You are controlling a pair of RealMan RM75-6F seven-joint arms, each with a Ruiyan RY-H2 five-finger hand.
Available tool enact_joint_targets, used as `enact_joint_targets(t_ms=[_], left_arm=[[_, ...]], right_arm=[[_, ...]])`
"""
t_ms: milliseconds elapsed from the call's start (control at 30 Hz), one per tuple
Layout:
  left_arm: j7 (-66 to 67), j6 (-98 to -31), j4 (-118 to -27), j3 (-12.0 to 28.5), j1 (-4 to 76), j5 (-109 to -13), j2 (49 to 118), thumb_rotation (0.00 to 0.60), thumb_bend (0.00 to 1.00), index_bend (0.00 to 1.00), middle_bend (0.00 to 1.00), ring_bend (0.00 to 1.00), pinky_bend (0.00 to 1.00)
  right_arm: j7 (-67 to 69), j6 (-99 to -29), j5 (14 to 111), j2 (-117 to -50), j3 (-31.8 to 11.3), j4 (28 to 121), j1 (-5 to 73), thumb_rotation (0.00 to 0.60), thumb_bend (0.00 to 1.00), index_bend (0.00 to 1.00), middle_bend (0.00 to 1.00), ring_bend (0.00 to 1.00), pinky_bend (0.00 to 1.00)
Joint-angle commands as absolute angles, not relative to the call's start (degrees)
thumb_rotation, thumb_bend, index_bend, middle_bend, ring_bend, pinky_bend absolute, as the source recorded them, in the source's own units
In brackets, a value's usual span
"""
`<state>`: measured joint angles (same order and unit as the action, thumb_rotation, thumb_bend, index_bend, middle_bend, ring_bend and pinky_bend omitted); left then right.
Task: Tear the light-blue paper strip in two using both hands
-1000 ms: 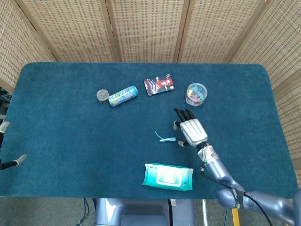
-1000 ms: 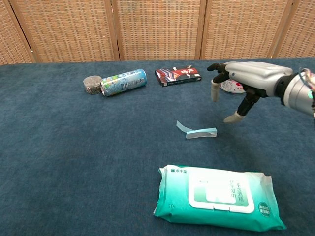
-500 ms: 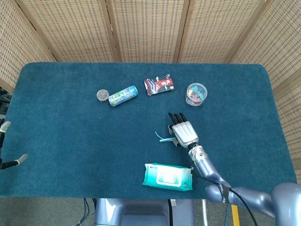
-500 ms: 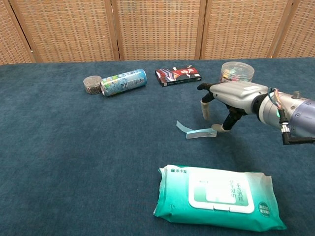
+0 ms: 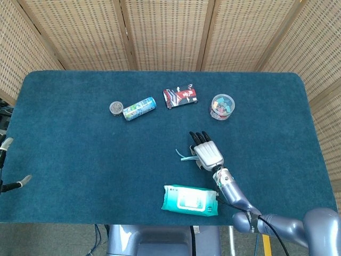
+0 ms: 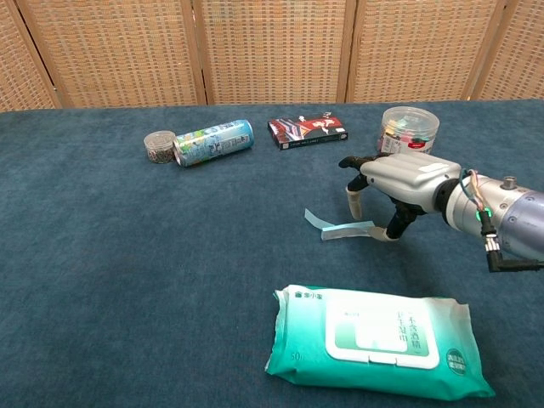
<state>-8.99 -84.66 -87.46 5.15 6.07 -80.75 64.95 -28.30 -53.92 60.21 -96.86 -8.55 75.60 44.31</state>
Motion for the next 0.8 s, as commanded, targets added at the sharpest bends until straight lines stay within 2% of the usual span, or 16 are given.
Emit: enact_joint_targets(t_ms=[33,533,800], left_arm=[[-9.04,-84.65,-87.36,5.15,6.02,-80.75,64.98,0.6,0.0,0.0,0.0,0.0,0.0],[-9.83,-84.14,-87.02,5.21,6.01,-81.1,64.79,0.6,0.0,0.0,0.0,0.0,0.0],[-10.1,-83.68,-86.95,5.07,6.11,-81.36,64.64,0.6,0.0,0.0,0.0,0.0,0.0]], right_arm=[[-27.98,-53.82,60.57,-97.71,-8.29,74.34,44.31,0.6,0.39,0.46,0.0,0.0,0.0],[-26.96,-53.38,62.17,-100.69,-8.28,69.69,44.44,0.6,0.39,0.46,0.0,0.0,0.0],[-26.84,-53.37,62.55,-101.21,-8.52,68.16,44.34,0.6,0.41,0.52,0.0,0.0,0.0]])
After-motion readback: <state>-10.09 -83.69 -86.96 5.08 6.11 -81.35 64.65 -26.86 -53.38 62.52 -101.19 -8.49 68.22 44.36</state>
